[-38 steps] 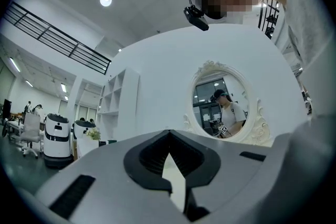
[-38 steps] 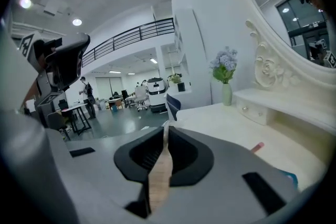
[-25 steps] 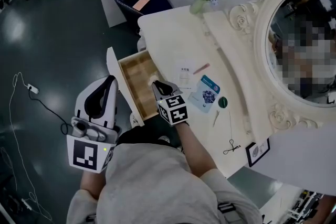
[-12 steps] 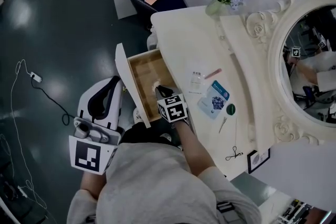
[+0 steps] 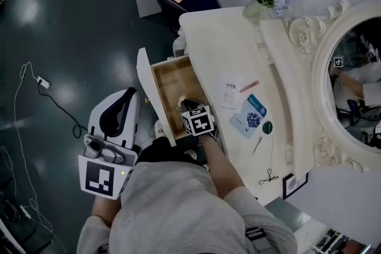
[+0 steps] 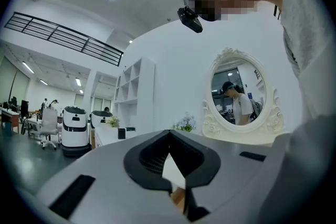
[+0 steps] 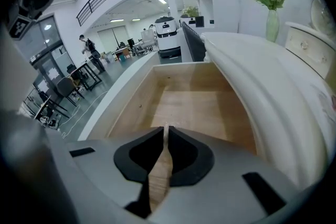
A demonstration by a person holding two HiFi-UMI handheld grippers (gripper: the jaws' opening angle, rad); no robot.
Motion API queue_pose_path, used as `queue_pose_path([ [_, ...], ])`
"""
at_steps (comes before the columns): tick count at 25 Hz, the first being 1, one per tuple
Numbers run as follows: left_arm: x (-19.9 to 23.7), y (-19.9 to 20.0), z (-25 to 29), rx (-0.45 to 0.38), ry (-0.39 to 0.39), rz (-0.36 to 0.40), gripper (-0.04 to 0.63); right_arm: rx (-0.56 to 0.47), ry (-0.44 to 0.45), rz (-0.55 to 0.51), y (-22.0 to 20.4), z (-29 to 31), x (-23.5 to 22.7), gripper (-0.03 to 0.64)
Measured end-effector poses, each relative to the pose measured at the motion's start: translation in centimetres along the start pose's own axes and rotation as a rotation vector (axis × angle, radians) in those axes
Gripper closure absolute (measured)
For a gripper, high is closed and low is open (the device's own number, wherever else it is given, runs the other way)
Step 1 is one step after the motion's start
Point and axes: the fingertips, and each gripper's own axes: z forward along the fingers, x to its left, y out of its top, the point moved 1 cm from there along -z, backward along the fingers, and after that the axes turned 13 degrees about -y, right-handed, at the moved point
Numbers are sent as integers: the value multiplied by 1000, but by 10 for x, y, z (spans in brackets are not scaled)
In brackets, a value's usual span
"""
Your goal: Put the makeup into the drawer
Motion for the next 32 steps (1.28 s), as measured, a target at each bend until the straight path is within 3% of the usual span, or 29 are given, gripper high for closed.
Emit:
queue_pose_path([
  [8,1,-13,-5,57,-40,24,581,55,0,-22,-12,11,5,578],
  [18,5,-17,-8,66,-39,22,581,100,-5,8,-20,18,2,576],
  [23,0,-16,-7,68,-50,22,581,81,6,61,-17,13,3,503],
  [32,-14,-10,0,56,-80,34,581,19,-34,104,-7,-9,-5,502],
])
